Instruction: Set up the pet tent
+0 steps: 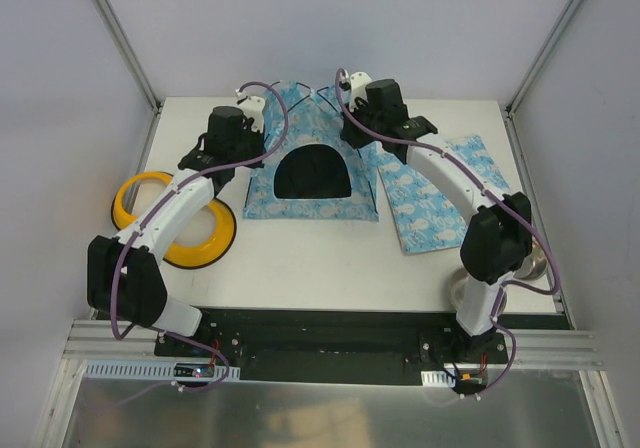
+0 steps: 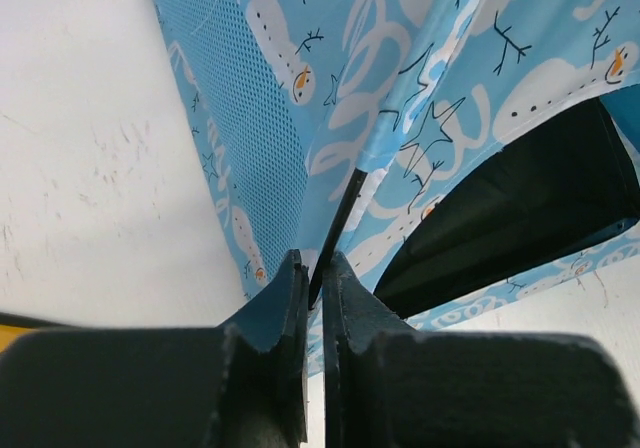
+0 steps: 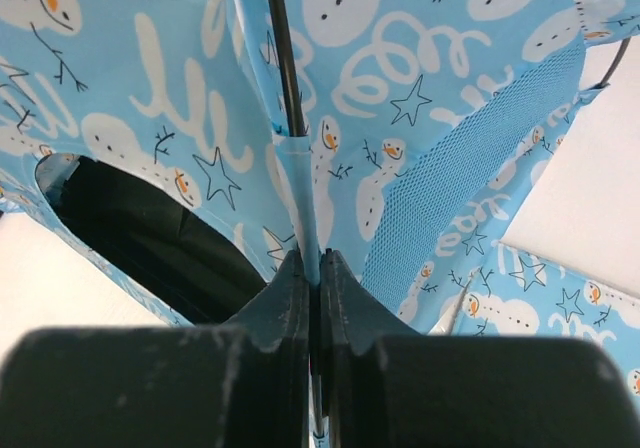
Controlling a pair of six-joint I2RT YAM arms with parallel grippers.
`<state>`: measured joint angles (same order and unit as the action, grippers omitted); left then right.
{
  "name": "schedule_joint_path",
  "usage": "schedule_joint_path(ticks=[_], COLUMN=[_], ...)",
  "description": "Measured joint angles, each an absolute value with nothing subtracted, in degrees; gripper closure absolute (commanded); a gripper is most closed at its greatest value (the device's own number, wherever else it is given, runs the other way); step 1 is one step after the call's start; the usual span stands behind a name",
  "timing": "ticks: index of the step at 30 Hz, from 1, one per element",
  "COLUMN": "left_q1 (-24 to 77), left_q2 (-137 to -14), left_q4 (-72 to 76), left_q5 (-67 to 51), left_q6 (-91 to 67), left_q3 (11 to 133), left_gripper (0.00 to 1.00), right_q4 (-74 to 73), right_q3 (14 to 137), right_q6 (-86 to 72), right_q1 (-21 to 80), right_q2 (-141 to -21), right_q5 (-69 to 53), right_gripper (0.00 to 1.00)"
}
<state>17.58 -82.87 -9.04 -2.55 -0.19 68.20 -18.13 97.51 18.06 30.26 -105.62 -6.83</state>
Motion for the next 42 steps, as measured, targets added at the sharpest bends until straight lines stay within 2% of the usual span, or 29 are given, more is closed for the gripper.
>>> schedule_joint_path(ticks=[1, 3, 5, 6, 7, 8, 11, 19, 25, 26, 33, 37, 42], left_q1=[17.58, 17.58, 17.56, 17.54, 17.5, 17.34, 16.97, 16.43, 16.43, 16.43, 16.43, 16.43, 16.43], left_q2=[-82.98, -83.26, -83.57, -83.66, -83.79, -84.01, -84.25, -84.25, -83.44, -82.89, -74.5, -68.88, -65.1], left_q4=[-8.73, -7.97, -7.84, -8.05, -8.16, -8.25, -8.34, -9.1, -9.39, -9.54, -9.91, -9.91, -10.15], left_q5=[-2.33, -2.24, -2.26, -2.26, -2.24, -2.28, -2.37, -2.98, -3.05, -3.07, -3.07, -3.03, -3.01], left_q6=[-0.19, -0.21, -0.23, -0.38, -0.51, -0.8, -1.93, -3.4, -3.44, -3.44, -3.57, -3.57, -3.6], left_q3=[68.27, 68.36, 68.55, 68.6, 68.62, 68.79, 69.3, 70.87, 71.96, 71.96, 71.66, 70.96, 69.8], left_gripper=[1.0, 1.0, 1.0, 0.98, 0.91, 0.82, 0.65, 0.34, 0.21, 0.01, 0.01, 0.01, 0.01], right_q4=[-18.02, -17.82, -17.78, -17.58, -17.45, -17.32, -17.41, -20.97, -21.69, -21.74, -23.22, -23.92, -24.53], right_q3=[97.51, 97.78, 98.06, 98.06, 98.04, 98.0, 96.86, 90.02, 80.4, 78.22, 67.51, 67.16, 67.88], right_q6=[17.19, 15.77, 14.15, 12.8, 11.77, 10.87, 8.36, 1.69, -3.51, -4.32, -6.61, -6.37, -5.85], right_q1=[30.04, 29.87, 29.87, 29.74, 29.36, 28.84, 27.4, 26.55, 25.43, 25.06, 22.85, 22.11, 21.71], right_q2=[-105.67, -105.82, -105.93, -105.93, -105.91, -105.86, -104.99, -94.15, -85.06, -84.4, -89.6, -96.75, -104.62], right_q5=[-6.42, -5.85, -5.23, -4.86, -4.78, -4.8, -5.32, -4.89, 3.53, 5.19, 10.52, 10.35, 11.81], right_gripper=[0.96, 0.75, 0.46, 0.36, 0.29, 0.24, 0.13, 0.09, 0.07, 0.07, 0.06, 0.07, 0.12])
